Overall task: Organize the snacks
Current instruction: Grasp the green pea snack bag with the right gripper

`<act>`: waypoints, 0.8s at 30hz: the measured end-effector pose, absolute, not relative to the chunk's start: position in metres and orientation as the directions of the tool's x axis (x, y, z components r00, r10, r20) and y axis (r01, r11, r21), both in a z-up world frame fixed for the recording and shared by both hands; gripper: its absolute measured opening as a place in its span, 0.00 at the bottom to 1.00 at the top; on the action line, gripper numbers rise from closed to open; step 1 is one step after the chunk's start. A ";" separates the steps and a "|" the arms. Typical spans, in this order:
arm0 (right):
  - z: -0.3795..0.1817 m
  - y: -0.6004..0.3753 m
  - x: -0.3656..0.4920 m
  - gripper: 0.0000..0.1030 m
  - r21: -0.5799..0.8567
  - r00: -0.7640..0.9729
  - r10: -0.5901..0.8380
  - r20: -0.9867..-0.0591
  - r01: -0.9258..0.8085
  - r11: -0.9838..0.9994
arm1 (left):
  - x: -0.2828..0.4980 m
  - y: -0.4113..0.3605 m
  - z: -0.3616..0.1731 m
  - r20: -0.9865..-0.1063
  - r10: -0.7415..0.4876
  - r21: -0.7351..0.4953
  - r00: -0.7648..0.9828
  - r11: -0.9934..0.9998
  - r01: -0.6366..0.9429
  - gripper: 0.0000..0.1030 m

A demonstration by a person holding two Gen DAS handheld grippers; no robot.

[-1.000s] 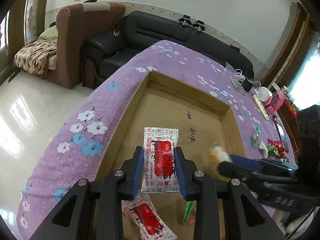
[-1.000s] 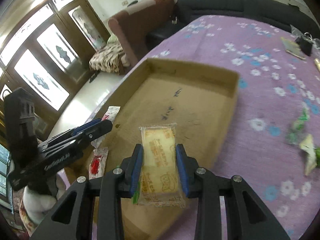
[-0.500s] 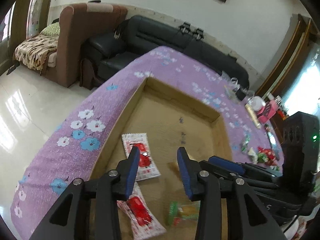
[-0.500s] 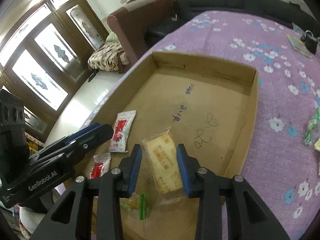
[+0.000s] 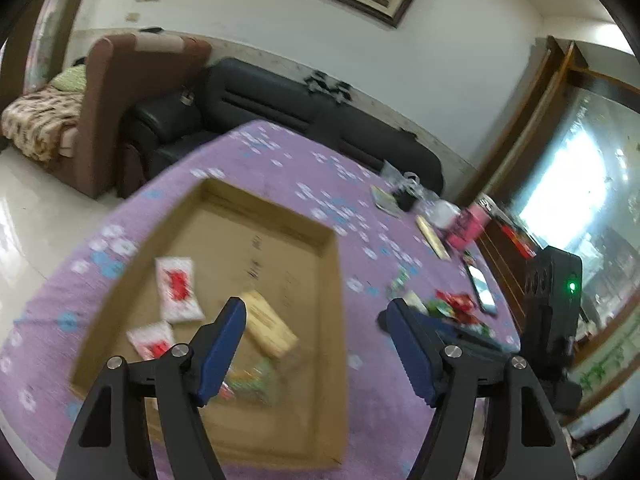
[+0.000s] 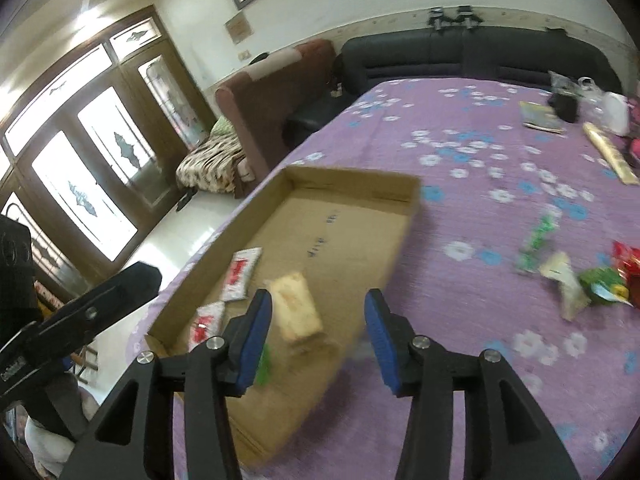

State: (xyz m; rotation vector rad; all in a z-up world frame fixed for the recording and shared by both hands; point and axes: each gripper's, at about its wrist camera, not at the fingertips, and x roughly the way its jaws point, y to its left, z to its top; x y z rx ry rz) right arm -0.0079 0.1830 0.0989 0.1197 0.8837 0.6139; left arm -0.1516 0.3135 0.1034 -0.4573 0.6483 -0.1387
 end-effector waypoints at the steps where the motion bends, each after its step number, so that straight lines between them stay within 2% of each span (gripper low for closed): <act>1: 0.099 0.164 -0.009 0.47 0.339 0.492 0.533 -0.688 -0.432 0.836 | -0.152 0.308 0.102 -0.553 -0.281 -0.456 0.784 0.890 -0.003 0.74; 4: 0.101 0.113 -0.008 0.47 0.326 0.543 0.481 -0.688 -0.361 0.874 | -0.155 0.292 0.100 -0.557 -0.313 -0.462 0.770 0.886 0.026 0.74; 11: 0.100 -0.036 -0.003 0.47 0.350 0.665 0.294 -0.687 -0.053 0.935 | -0.155 0.256 0.096 -0.568 -0.389 -0.474 0.726 0.875 0.099 0.74; 16: 0.101 -0.090 0.002 0.47 0.343 0.708 0.201 -0.677 0.062 0.937 | -0.152 0.231 0.095 -0.582 -0.428 -0.462 0.691 0.874 0.152 0.74; 19: 0.099 -0.099 0.012 0.47 0.338 0.708 0.186 -0.681 0.079 0.938 | -0.153 0.222 0.095 -0.588 -0.435 -0.452 0.682 0.876 0.170 0.74; 24: 0.097 -0.061 0.033 0.47 0.350 0.659 0.294 -0.692 -0.050 0.935 | -0.151 0.215 0.092 -0.594 -0.439 -0.456 0.674 0.874 0.168 0.74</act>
